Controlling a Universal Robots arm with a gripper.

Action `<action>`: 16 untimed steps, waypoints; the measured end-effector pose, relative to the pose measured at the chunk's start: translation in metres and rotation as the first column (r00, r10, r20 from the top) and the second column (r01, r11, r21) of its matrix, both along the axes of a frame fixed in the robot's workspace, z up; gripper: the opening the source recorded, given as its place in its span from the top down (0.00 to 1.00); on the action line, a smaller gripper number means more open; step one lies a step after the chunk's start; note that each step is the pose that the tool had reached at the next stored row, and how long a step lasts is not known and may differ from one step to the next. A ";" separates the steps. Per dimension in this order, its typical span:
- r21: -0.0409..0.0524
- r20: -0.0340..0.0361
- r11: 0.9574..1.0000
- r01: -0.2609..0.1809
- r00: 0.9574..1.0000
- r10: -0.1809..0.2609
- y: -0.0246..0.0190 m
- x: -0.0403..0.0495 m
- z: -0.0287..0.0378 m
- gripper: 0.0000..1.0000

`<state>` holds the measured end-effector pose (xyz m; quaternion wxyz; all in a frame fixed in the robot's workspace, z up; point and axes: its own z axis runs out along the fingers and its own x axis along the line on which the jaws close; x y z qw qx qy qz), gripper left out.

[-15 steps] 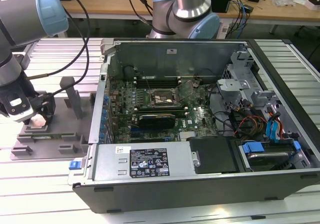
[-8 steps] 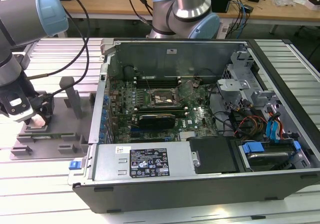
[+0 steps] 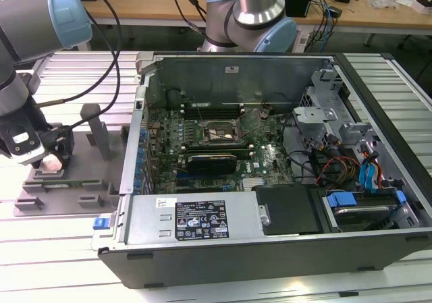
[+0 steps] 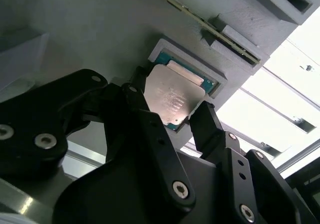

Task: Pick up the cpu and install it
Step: 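Pick up the cpu and move it towards the insertion slot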

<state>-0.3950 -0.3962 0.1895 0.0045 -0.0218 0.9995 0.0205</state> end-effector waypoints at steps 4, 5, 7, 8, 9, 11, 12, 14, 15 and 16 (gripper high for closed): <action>0.000 0.000 1.000 0.000 1.000 0.000 0.0000 0.0000 0.0006 0.38; 0.000 0.000 1.000 0.000 1.000 0.000 0.0000 0.0000 0.0006 0.40; 0.000 0.000 1.000 0.000 1.000 0.000 0.0000 0.0000 0.0007 0.45; 0.000 0.000 1.000 0.000 1.000 0.000 0.0000 0.0000 0.0008 0.46; 0.000 0.000 1.000 0.000 1.000 0.000 0.0000 0.0000 0.0007 0.46; 0.000 0.000 1.000 0.000 1.000 0.000 0.0000 0.0000 0.0034 0.46; 0.000 0.000 1.000 0.000 1.000 0.000 0.0000 0.0000 0.0062 0.46; 0.000 0.000 1.000 0.000 1.000 0.000 0.0000 0.0000 0.0120 0.46; 0.000 0.000 1.000 0.000 1.000 0.000 0.0000 0.0000 0.0119 0.46; 0.001 0.000 1.000 0.000 1.000 0.000 0.0000 0.0000 0.0090 0.46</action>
